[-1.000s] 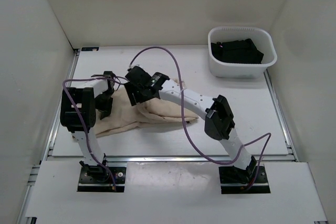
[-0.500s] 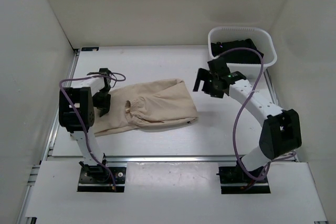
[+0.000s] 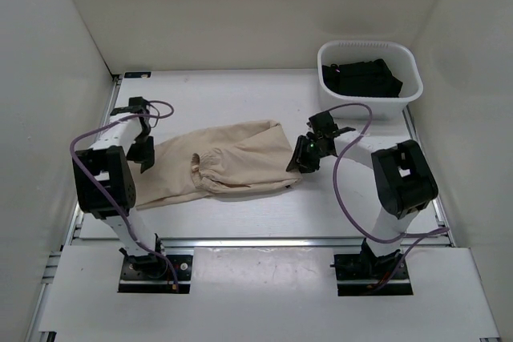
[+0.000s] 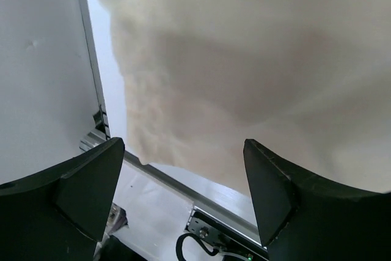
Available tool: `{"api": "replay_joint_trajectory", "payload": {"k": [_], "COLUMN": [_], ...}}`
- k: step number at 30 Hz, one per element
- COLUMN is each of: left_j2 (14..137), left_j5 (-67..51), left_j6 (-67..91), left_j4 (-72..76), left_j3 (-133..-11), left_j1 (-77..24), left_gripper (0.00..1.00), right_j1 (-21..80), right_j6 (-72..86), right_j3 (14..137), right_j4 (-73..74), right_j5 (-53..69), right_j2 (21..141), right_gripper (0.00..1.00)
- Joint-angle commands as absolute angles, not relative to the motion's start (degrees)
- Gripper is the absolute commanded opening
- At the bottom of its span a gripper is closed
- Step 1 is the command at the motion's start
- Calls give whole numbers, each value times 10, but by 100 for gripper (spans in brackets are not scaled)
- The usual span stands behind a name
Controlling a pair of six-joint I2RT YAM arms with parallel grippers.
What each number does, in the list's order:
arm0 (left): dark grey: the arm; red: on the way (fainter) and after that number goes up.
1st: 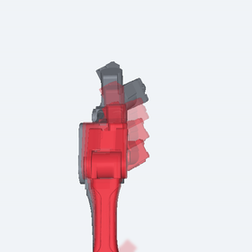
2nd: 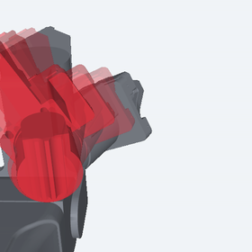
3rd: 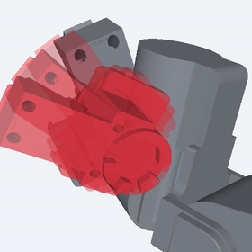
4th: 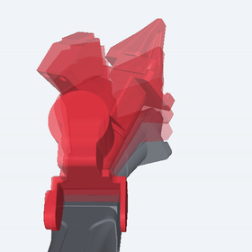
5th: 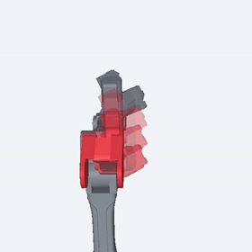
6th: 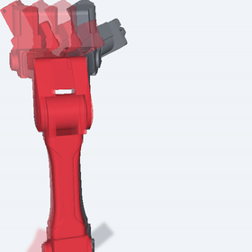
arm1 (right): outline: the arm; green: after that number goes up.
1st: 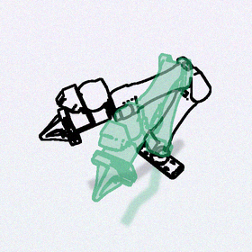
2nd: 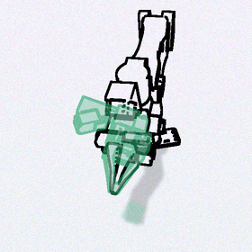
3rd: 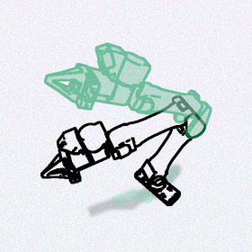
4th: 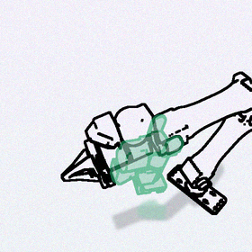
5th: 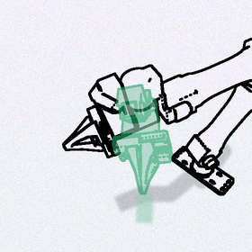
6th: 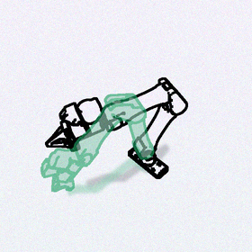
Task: Fold and stack the trousers
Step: Fold the trousers
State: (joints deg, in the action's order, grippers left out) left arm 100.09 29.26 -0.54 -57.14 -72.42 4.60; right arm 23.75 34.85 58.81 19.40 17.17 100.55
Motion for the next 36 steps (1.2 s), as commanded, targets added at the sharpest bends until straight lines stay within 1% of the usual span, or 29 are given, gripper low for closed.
{"api": "replay_joint_trajectory", "payload": {"k": [1,2,3,5,6,7,8,9,10,11,12,13,14,15,16,17,18,19,20,21,22,23,24,25,26,27,30,34,36], "left_j2": [962,962,956,950,944,938,938,932,926,925,920,920,920,914,914,914,914,909,909,909,909,914,914,914,914,914,914,914,914], "left_j5": [274,269,269,269,269,269,269,269,269,264,264,264,264,264,264,258,258,258,251,251,246,246,246,246,246,246,241,241,241], "left_j6": [0,0,0,0,0,0,0,0,0,0,0,0,0,0,0,0,0,0,0,0,0,0,0,0,0,0,0,0,0], "left_j4": [-577,-577,-577,-577,-577,-577,-577,-577,-577,-577,-577,-577,-583,-583,-583,-583,-583,-583,-583,-583,-583,-583,-588,-588,-588,-588,-588,-588,-588], "left_j3": [-703,-703,-703,-703,-703,-703,-703,-703,-703,-703,-698,-698,-698,-698,-698,-698,-698,-698,-698,-698,-698,-698,-698,-698,-698,-698,-698,-693,-693], "left_j1": [86,91,99,105,105,112,112,112,118,118,123,123,123,123,123,123,123,123,123,123,123,123,118,118,118,118,118,118,118], "left_gripper": [90,90,90,90,90,90,90,90,90,90,90,90,90,90,90,90,90,90,90,90,90,90,90,90,90,90,90,90,90], "right_j1": [241,236,225,194,179,140,115,90,36,10,-13,-43,-43,-43,-23,-7,13,67,102,143,229,272,309,367,389,418,434,420,407], "right_j6": [378,386,392,397,397,397,389,367,350,332,291,268,246,211,197,183,172,166,166,166,173,173,178,178,191,198,221,276,293], "right_j3": [567,559,553,528,519,511,505,505,517,531,550,605,639,675,711,777,809,840,869,925,953,981,1007,1044,1056,1066,1059,1059,1059], "right_j4": [143,143,136,136,145,182,211,247,290,377,421,464,533,562,586,604,633,647,659,682,692,702,711,711,711,701,642,592,572], "right_j5": [218,228,234,239,239,239,227,192,168,141,112,79,13,-22,-49,-62,-62,-62,-62,-70,-81,-95,-104,-110,-110,-110,-96,-129,-129], "right_j2": [1022,1022,1007,981,942,916,860,831,802,775,732,715,693,686,686,686,700,716,757,784,813,877,910,941,996,1019,1099,1151,1157], "right_gripper": [33,8,0,0,0,0,0,0,0,0,0,0,0,0,0,0,0,0,0,0,0,0,0,0,0,0,0,0,0]}}
